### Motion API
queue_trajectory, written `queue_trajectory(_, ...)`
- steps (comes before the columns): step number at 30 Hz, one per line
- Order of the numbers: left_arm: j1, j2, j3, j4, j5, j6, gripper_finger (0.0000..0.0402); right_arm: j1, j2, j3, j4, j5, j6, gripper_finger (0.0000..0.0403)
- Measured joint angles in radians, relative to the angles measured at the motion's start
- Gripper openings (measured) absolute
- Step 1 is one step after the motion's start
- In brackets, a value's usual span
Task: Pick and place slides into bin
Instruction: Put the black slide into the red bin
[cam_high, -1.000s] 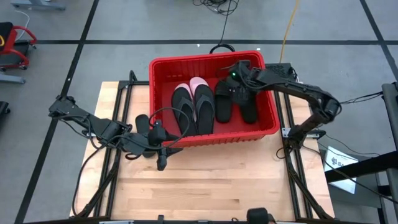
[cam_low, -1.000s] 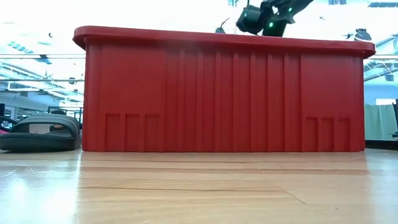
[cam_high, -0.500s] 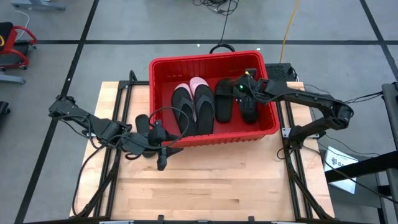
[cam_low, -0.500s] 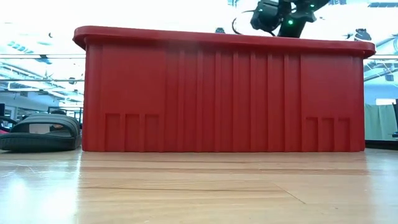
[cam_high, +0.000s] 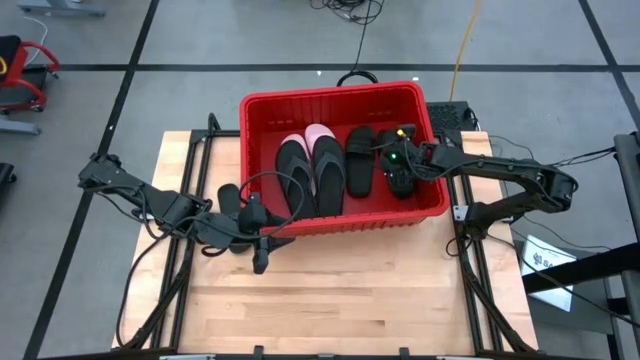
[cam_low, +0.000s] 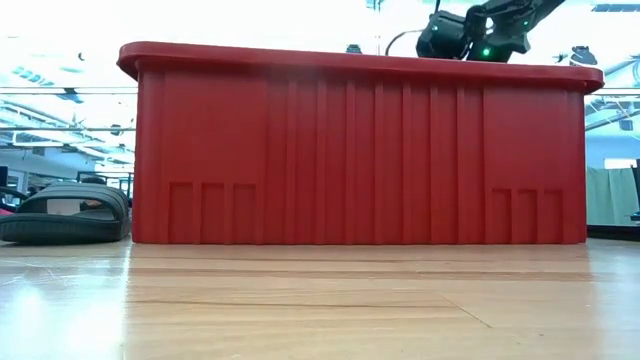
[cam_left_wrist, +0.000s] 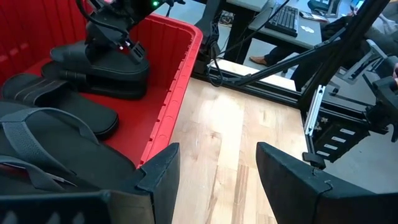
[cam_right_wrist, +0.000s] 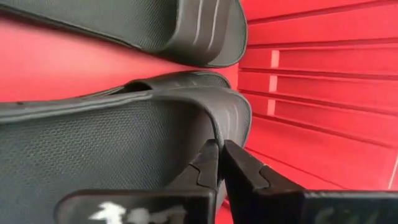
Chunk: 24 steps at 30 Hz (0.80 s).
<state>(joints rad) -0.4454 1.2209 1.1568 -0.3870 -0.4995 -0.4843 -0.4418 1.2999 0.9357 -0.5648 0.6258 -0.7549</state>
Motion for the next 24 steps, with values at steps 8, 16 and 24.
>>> queue_trajectory(8,0.0,0.0,0.0,0.0,0.0,-0.016,0.0205,0.0,0.001,-0.002,0.007,-0.001,-0.059,0.0036)
queue_trajectory(16,0.0,0.0,0.0,0.0,0.001,-0.018,0.0205,-0.002,0.002,-0.004,0.003,0.0,-0.056,0.0093)
queue_trajectory(24,0.0,0.0,0.0,0.0,0.002,-0.018,0.0205,0.012,-0.009,-0.004,0.005,0.0,-0.046,0.0148)
